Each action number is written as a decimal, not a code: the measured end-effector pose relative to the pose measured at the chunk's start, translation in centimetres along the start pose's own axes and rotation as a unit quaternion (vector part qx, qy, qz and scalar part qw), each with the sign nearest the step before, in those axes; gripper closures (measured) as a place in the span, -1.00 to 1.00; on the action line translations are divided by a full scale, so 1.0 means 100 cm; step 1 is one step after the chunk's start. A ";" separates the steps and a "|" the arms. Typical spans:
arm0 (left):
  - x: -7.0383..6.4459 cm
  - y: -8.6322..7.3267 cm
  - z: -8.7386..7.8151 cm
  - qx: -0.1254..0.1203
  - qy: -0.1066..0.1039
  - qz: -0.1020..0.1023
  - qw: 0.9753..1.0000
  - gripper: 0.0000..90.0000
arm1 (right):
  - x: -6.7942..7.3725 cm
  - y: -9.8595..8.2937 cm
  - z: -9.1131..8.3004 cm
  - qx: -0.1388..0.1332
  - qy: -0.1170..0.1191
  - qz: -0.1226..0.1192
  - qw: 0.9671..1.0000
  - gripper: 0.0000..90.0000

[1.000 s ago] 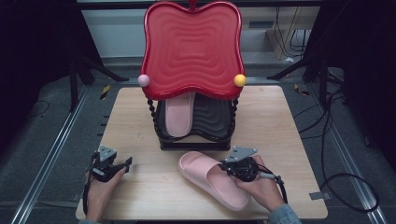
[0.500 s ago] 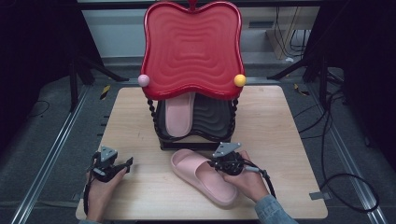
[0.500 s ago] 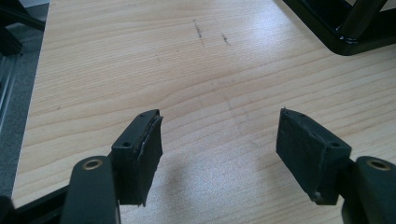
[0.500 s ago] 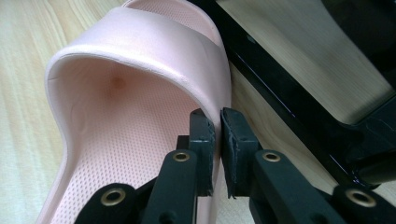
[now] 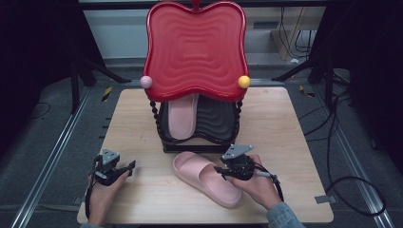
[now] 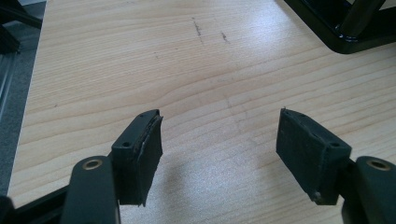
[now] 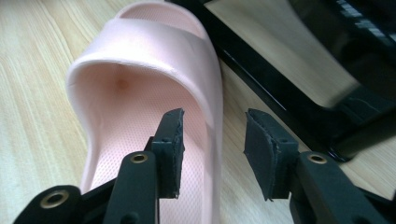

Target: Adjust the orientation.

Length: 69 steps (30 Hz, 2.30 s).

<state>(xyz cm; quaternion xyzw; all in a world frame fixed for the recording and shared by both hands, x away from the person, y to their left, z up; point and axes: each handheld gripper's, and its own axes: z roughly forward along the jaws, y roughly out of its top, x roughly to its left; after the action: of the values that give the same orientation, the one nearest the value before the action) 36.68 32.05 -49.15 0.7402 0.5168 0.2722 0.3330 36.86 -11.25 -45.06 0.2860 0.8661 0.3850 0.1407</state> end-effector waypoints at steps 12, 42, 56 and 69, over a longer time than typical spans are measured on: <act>0.000 0.000 0.000 0.001 -0.001 -0.001 1.000 -0.31 | 0.029 -0.003 -0.017 -0.002 0.059 -0.008 0.998 0.66; 0.000 -0.001 0.001 0.005 -0.004 0.000 1.000 -0.32 | 0.047 0.020 0.025 0.017 0.112 0.033 0.993 0.87; 0.000 -0.002 0.000 0.005 -0.005 -0.001 1.000 -0.32 | 0.043 0.018 -0.034 -0.058 0.130 0.087 0.986 0.86; 0.000 -0.002 0.001 0.006 -0.007 -0.003 1.000 -0.32 | 0.031 0.031 -0.057 -0.093 0.105 0.104 0.985 0.86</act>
<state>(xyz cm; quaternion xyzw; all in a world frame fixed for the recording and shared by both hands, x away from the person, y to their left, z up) 36.61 32.12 -49.39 0.7425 0.5183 0.2629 0.3331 32.92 -11.03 -39.08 0.3181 0.8023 0.5040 0.0346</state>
